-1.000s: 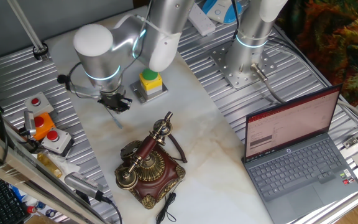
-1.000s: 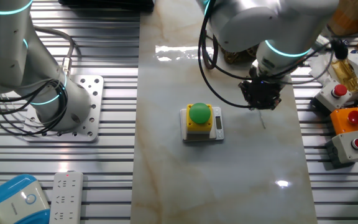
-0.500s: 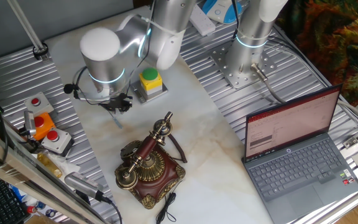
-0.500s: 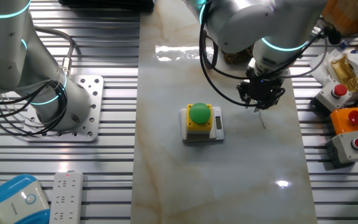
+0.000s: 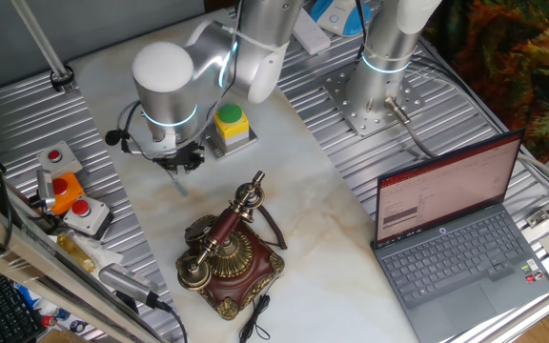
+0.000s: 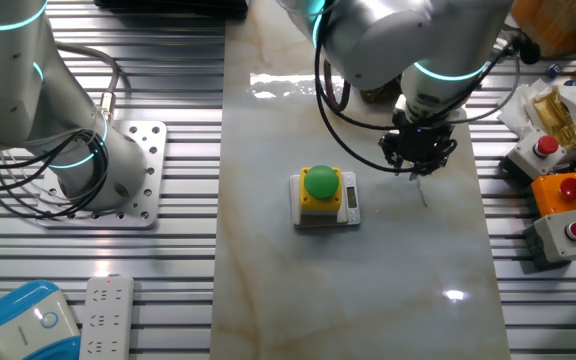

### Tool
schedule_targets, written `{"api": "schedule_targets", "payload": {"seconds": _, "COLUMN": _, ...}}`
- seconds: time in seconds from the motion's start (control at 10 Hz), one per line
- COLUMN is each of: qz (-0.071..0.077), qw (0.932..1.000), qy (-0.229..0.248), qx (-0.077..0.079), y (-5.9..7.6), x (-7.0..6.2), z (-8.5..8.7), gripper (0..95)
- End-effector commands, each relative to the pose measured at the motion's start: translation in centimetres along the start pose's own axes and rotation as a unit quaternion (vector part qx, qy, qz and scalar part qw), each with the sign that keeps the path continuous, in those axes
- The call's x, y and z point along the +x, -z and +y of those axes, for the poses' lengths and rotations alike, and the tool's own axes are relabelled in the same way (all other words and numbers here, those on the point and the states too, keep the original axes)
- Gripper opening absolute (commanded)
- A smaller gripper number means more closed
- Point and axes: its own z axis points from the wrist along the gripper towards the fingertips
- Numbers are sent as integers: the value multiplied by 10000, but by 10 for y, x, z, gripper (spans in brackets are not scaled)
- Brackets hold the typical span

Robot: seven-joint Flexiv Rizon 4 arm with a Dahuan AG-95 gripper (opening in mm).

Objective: Dial a number on an old rotary phone

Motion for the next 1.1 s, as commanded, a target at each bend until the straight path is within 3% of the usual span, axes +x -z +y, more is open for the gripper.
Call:
{"api": "schedule_targets", "payload": {"seconds": 0.1, "qz": -36, "qw": 9994, "qy": 312, "qx": 121, "y": -1, "x": 0, "z": 0, "gripper": 190}}
{"api": "schedule_targets", "payload": {"seconds": 0.6, "qz": -11, "qw": 9957, "qy": 866, "qx": 327, "y": -2, "x": 0, "z": 0, "gripper": 190}}
{"api": "schedule_targets", "payload": {"seconds": 0.7, "qz": -45, "qw": 9935, "qy": 1044, "qx": 451, "y": -3, "x": 0, "z": 0, "gripper": 190}}
{"api": "schedule_targets", "payload": {"seconds": 1.1, "qz": -90, "qw": 9913, "qy": 1223, "qx": 471, "y": -3, "x": 0, "z": 0, "gripper": 190}}
